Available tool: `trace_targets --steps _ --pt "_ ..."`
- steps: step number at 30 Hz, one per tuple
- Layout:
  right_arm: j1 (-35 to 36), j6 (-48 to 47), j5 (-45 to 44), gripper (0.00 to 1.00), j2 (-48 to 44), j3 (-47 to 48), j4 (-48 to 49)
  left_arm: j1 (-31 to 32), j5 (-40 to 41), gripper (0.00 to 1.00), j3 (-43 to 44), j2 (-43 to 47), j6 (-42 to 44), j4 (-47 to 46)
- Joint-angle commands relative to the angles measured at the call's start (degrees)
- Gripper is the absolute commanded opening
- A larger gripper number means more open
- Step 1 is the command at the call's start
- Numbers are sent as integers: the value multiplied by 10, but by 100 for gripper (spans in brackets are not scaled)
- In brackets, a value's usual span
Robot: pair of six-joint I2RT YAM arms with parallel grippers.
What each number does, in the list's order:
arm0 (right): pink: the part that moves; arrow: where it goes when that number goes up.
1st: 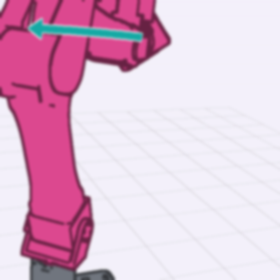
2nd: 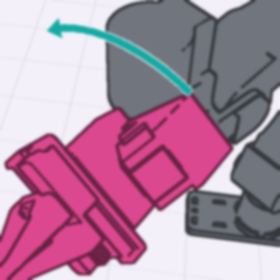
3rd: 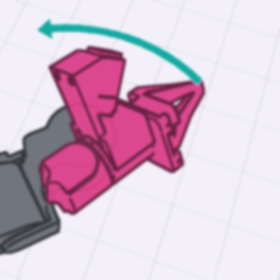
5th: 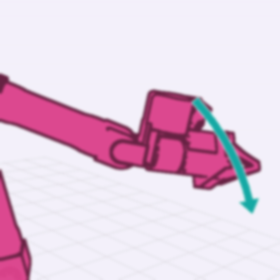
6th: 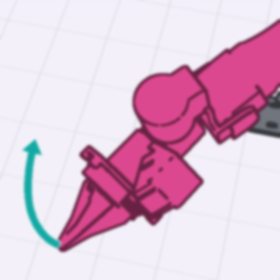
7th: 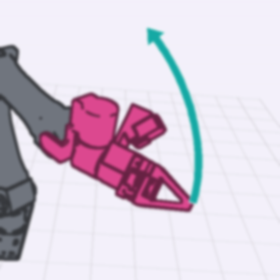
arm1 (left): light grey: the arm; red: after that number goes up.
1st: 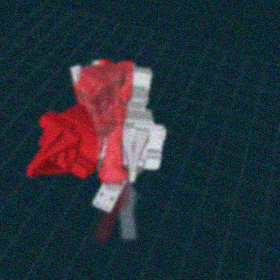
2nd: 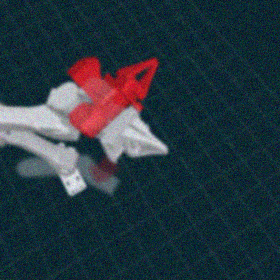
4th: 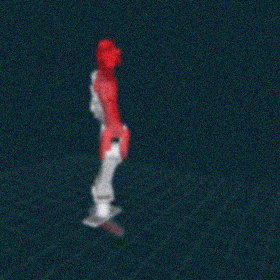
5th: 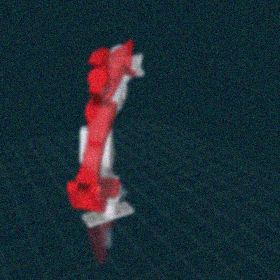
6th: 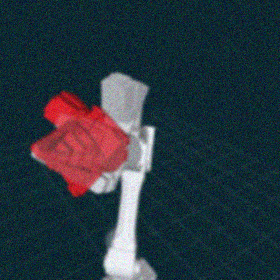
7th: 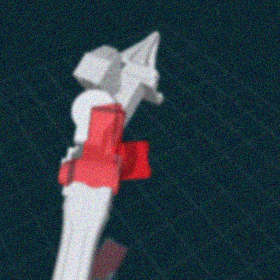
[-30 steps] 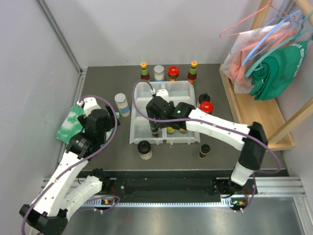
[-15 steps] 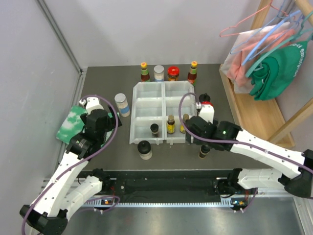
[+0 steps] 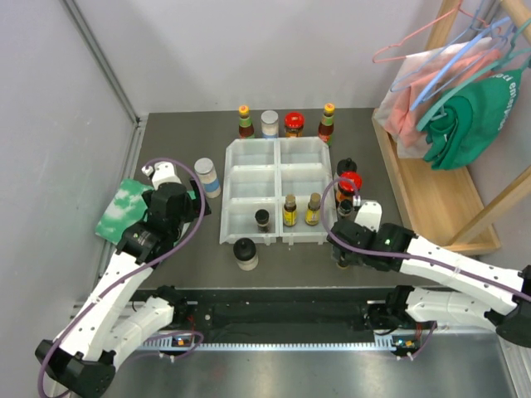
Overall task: Organize the condiment bottles
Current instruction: Pick up the bottle from the corner of the board.
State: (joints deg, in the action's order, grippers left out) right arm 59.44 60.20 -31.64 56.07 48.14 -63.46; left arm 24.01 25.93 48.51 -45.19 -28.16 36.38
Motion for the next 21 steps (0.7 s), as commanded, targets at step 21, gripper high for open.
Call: trace_targets --steps 21 --pt "-51 -37 34 87 68 -21 101 -5 -4 99 -2 21 2 -31"
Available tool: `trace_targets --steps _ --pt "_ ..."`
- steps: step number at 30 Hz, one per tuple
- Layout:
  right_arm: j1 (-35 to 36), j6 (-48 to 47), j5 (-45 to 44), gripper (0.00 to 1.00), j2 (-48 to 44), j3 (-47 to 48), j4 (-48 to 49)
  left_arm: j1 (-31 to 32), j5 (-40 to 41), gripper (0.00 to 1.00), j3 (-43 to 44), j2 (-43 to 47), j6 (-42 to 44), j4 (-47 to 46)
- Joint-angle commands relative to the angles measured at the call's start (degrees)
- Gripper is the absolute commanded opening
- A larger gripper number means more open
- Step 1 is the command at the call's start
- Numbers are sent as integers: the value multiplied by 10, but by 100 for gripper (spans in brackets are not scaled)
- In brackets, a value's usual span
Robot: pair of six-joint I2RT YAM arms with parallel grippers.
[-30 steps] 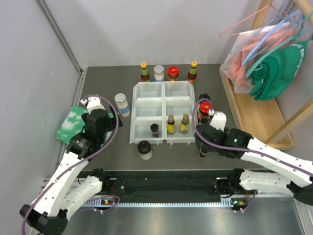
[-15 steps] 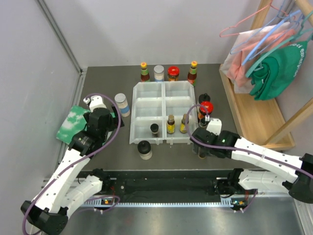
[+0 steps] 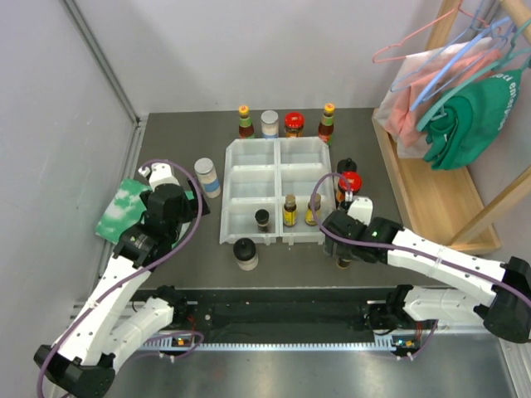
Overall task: Organize the condiment bottles
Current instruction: Pick up the bottle from the corner of the board.
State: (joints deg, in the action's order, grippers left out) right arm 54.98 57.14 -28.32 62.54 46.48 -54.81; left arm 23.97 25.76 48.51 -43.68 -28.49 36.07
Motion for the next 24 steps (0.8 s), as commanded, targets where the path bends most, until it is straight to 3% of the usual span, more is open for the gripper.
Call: trace_targets --steps 1,16,23,24 --pt "-7 -5 0 86 3 -4 15 -5 -4 99 -3 6 5 -28" --pt "-10 -5 -7 57 18 0 -1 -8 -24 99 -3 10 15 -35" --pt "-10 -1 -17 39 24 7 -20 -9 -32 99 -5 13 18 -40" --pt "-9 2 -21 32 25 10 -23 -10 -33 99 -5 13 19 -39"
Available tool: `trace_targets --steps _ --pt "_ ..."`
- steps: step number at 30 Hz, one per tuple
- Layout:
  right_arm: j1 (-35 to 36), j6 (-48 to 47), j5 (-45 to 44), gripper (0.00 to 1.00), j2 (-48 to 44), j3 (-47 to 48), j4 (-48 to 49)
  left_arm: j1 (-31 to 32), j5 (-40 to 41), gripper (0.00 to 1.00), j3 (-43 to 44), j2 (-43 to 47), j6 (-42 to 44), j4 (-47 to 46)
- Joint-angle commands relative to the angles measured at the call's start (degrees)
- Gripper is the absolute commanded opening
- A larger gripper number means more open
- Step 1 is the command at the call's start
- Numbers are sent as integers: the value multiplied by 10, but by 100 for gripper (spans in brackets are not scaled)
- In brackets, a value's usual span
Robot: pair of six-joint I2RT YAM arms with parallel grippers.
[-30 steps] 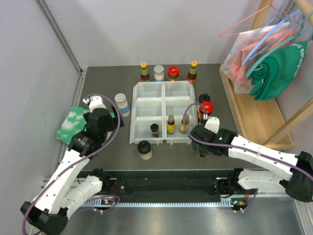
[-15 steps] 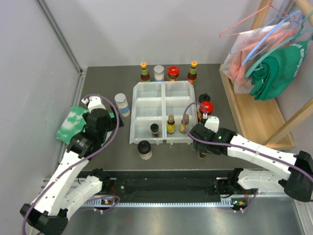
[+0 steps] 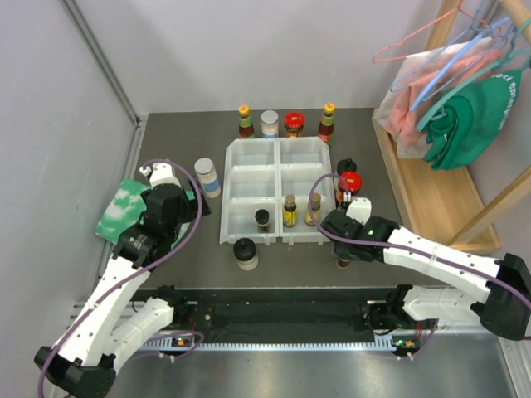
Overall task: Organize the condiment bottles
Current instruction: Pick up the bottle from the corner of the board, then place the bottle in the storage box.
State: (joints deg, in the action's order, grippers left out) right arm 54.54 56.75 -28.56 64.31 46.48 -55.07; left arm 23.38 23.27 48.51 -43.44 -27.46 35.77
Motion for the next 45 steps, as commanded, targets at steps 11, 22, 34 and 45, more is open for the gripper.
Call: trace_targets --steps 11,22,34,45 --pt "-3 -44 -31 0 -6 90 -43 -5 -12 99 -8 15 13 -42" --pt "71 -238 32 0 61 343 14 -6 -15 99 -10 18 7 -46" --pt "92 -360 80 0 289 601 64 -18 -5 99 -19 49 3 -52" --pt "92 -399 67 0 457 727 53 -20 48 99 -15 49 19 -28"
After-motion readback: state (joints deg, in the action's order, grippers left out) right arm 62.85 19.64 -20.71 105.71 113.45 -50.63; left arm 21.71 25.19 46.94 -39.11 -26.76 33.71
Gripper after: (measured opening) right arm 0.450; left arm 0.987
